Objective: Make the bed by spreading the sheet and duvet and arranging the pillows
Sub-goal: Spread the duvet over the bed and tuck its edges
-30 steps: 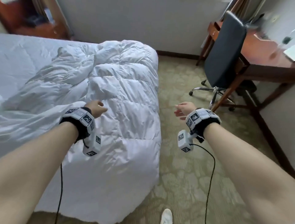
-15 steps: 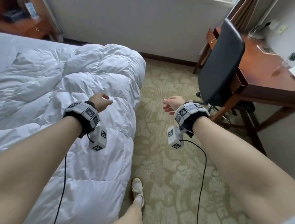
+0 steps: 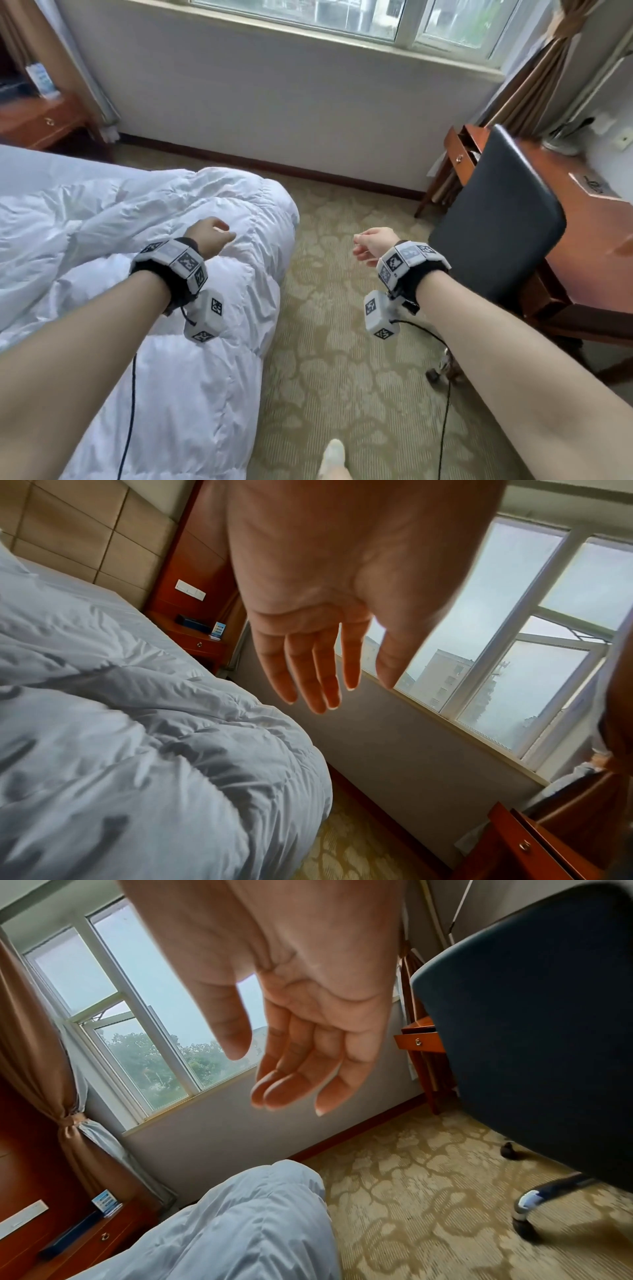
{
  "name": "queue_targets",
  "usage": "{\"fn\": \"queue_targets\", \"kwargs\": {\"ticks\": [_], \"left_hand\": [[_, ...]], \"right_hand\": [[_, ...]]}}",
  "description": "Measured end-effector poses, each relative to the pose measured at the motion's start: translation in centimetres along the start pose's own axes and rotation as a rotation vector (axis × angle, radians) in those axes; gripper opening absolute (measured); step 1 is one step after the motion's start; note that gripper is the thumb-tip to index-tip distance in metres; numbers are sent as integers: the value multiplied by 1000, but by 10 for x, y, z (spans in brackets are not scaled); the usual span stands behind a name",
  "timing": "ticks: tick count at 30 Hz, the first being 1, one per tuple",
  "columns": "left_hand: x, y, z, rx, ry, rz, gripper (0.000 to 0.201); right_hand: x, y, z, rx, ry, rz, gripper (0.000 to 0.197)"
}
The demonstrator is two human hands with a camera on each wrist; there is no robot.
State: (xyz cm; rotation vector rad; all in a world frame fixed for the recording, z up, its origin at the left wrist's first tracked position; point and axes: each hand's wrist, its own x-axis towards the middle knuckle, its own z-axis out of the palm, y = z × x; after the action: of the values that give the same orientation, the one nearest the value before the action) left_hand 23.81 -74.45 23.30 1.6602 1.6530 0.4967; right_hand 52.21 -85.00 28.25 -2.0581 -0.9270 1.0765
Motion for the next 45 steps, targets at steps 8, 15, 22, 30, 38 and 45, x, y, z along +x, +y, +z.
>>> {"fn": "queue_targets", "kwargs": {"ticks": [8,15,22,30,38,45], "left_hand": [[212,69,24,-41,53,-73,33],[370,125,13,-40,143,-100,32],[568,141,-8,-47,193,-174,34],[769,198,-38,-104,226,-210,26],[954,220,-53,-266,348,-267,15],[1039,217,-103,-409,493,-344,8]], "right_hand": [[238,-94,-21,-7,-91,-30,13],[422,-204,-11,-42,-191,-56,12],[594,-313,26,-42,-337,-136,12],[775,-425,23,-97,-367,-158,15],[976,-525,74,-81,-467,-179,17],[1080,-630,179,-245,-676,-339,23]]}}
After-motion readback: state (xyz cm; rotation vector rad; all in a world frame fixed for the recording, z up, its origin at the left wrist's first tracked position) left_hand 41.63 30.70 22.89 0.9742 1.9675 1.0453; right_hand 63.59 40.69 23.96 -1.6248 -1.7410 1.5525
